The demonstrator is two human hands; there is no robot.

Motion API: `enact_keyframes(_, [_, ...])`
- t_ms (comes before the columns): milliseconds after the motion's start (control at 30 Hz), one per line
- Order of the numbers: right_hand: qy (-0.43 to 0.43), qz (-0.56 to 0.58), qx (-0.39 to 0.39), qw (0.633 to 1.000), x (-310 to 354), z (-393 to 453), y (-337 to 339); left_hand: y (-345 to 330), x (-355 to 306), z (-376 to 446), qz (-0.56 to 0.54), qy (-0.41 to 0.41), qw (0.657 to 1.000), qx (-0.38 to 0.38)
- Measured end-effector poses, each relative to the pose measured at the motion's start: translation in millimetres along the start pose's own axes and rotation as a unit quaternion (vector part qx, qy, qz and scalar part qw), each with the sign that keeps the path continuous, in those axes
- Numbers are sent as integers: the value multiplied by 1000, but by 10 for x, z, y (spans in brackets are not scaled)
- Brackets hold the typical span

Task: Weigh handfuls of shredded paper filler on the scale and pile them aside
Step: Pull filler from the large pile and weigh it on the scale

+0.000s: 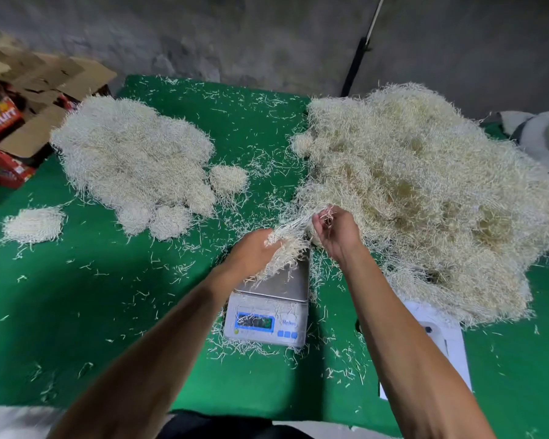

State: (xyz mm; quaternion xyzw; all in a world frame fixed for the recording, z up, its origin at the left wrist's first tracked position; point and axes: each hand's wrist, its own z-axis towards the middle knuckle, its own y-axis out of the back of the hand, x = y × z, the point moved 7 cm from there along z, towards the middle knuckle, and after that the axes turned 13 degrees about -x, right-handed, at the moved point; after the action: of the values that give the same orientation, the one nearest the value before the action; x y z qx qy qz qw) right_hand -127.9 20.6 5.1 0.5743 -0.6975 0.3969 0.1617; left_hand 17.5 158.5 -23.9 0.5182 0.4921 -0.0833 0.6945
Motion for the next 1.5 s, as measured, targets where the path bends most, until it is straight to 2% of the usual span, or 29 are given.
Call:
enact_keyframes(100, [-2, 13, 3, 1000, 28, -9, -75, 71, -12, 69, 13, 3, 999, 32])
enact_keyframes(233, [-99, 80, 62, 990, -133, -52, -213, 86, -21, 92, 107, -61, 991, 55])
enact_keyframes(267, [-71, 42, 64, 994, -109, -29, -230, 104, 17, 84, 134, -79, 986, 54])
enact_keyframes(333, [71, -128, -2, 989, 164, 92, -72, 210, 242, 50, 188, -85, 977, 50])
enact_keyframes(400, [236, -259, -82, 933, 695, 224, 185, 389, 645, -41, 211, -39, 976, 43])
enact_keyframes(467, [309, -316, -89, 892, 1029, 310, 323, 546, 948, -140, 184, 13, 982, 27])
enact_keyframes(600, [282, -469, 26, 837, 675, 354, 65, 492, 763, -75, 114, 23, 993, -25])
enact_keyframes(633, [280, -501, 36, 818, 573, 372, 8, 434, 647, -32, 95, 22, 995, -31])
enact_keyframes(700, [287, -526, -4, 801, 579, 404, -9, 337, 475, 43, 56, 22, 997, -38])
enact_keyframes(767, [301, -484, -34, 821, 710, 416, 3, 269, 384, 92, 29, 23, 998, -51])
enact_keyframes(867, [336, -296, -54, 893, 971, 371, 2, 177, 273, 107, 8, 12, 998, -56])
enact_keyframes(933, [350, -220, -65, 908, 987, 327, 71, 99, 200, 86, -14, -7, 999, -42])
enact_keyframes(1067, [315, -271, -124, 901, 470, 376, 519, -70, 145, -25, 1, -25, 999, 31])
enact_keyframes(1133, [291, -327, -134, 889, 41, 401, 811, -10, 124, -82, 47, -66, 997, 14])
enact_keyframes(1200, [289, -390, -123, 866, -388, 371, 1096, 132, 129, -154, 35, -96, 994, -43])
enact_keyframes(1267, [300, -462, -114, 827, -734, 306, 1372, 275, 253, -238, -26, -72, 990, -116])
enact_keyframes(1333, [315, -529, -87, 783, -1015, 251, 1585, 383, 492, -346, -36, -50, 981, -184])
enact_keyframes(1367, [328, -566, -69, 753, -1140, 212, 1640, 378, 658, -404, -18, -27, 981, -193])
enact_keyframes(1433, [360, -630, -42, 686, -1362, 103, 1689, 276, 1055, -565, 39, 36, 986, -160])
enact_keyframes(1467, [368, -638, -40, 675, -1449, 45, 1707, 198, 1246, -676, 74, 61, 987, -127])
enact_keyframes(1500, [370, -630, -48, 681, -1518, -21, 1735, 107, 1429, -804, 116, 68, 987, -93])
